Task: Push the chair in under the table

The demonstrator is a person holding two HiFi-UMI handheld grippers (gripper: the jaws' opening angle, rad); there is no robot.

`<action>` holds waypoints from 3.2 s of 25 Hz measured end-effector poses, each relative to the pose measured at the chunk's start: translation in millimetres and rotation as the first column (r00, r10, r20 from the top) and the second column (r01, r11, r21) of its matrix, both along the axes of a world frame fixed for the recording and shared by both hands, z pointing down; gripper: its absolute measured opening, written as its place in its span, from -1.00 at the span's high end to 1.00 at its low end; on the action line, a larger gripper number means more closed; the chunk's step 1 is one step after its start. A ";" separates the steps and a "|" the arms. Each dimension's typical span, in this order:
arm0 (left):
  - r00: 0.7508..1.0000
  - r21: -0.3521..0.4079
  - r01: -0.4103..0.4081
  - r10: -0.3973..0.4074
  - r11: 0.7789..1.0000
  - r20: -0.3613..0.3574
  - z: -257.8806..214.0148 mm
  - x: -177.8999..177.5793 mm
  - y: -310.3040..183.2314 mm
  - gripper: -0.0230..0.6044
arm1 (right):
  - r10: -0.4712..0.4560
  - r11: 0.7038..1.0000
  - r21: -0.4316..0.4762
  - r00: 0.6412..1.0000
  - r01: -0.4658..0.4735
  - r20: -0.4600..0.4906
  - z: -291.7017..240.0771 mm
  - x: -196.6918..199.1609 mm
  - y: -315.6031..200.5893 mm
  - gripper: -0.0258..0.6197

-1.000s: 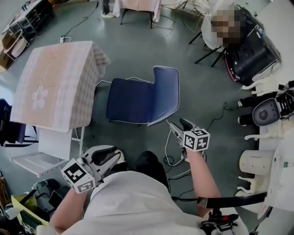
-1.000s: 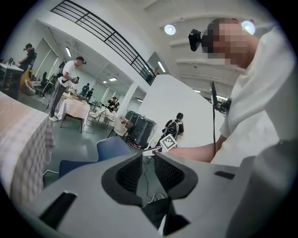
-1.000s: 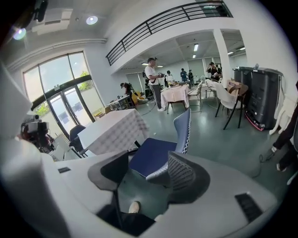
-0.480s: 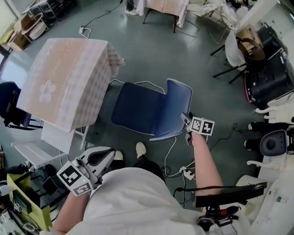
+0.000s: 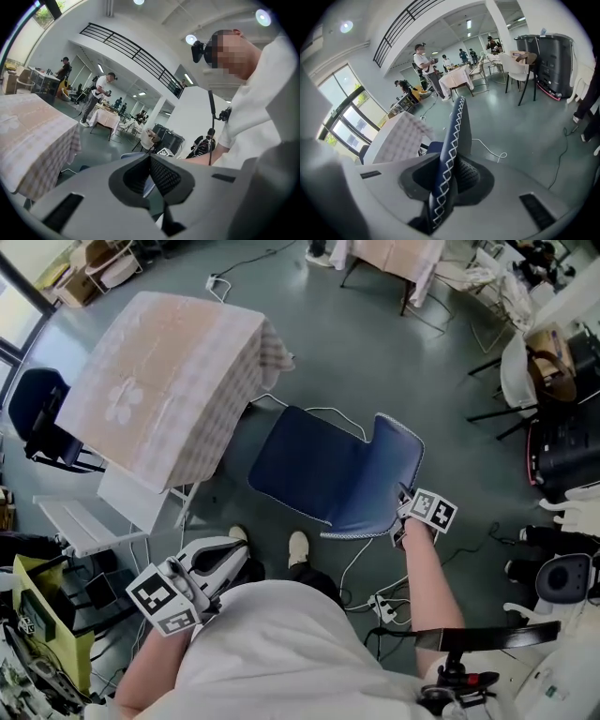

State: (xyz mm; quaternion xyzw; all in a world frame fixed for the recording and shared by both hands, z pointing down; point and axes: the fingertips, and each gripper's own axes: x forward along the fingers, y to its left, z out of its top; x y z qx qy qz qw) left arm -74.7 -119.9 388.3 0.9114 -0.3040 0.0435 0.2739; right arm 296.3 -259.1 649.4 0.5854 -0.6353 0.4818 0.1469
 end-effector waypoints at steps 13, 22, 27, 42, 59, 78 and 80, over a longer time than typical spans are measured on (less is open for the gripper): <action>1.000 0.025 -0.020 0.020 0.999 -0.001 -8.7 -63.1 -8.4 0.90 | 0.073 0.997 0.024 0.997 -0.074 0.039 -6.6 -92.7 -32.5 0.71; 1.000 0.014 0.004 -0.004 1.000 0.007 -7.0 -123.7 -7.8 0.90 | 0.094 0.995 0.035 0.993 -0.097 0.071 -8.9 -169.9 -56.6 0.71; 1.000 0.010 0.001 -0.001 1.000 0.004 -2.0 -150.7 -7.8 0.90 | 0.090 0.994 0.046 0.992 -0.095 0.091 -7.6 -209.6 -67.9 0.71; 1.000 -0.012 0.012 -0.012 1.000 -0.020 11.6 -224.3 -10.3 0.90 | 0.081 0.994 0.064 0.992 -0.088 0.094 -10.0 -292.5 -112.4 0.70; 0.995 0.005 -0.067 0.067 0.998 -0.072 15.8 -241.6 -10.8 0.90 | -0.051 0.994 0.088 0.985 0.066 -0.164 -23.8 -279.6 -104.0 0.41; 0.971 0.089 -0.234 0.238 0.968 -0.028 5.5 -116.4 31.0 0.90 | -0.491 0.812 0.207 0.831 0.546 -0.264 -145.1 -310.1 134.1 0.88; 0.969 0.098 -0.243 0.246 0.965 -0.011 1.9 -90.8 46.7 0.90 | -0.510 0.787 0.236 0.816 0.570 -0.273 -154.4 -301.9 158.0 0.88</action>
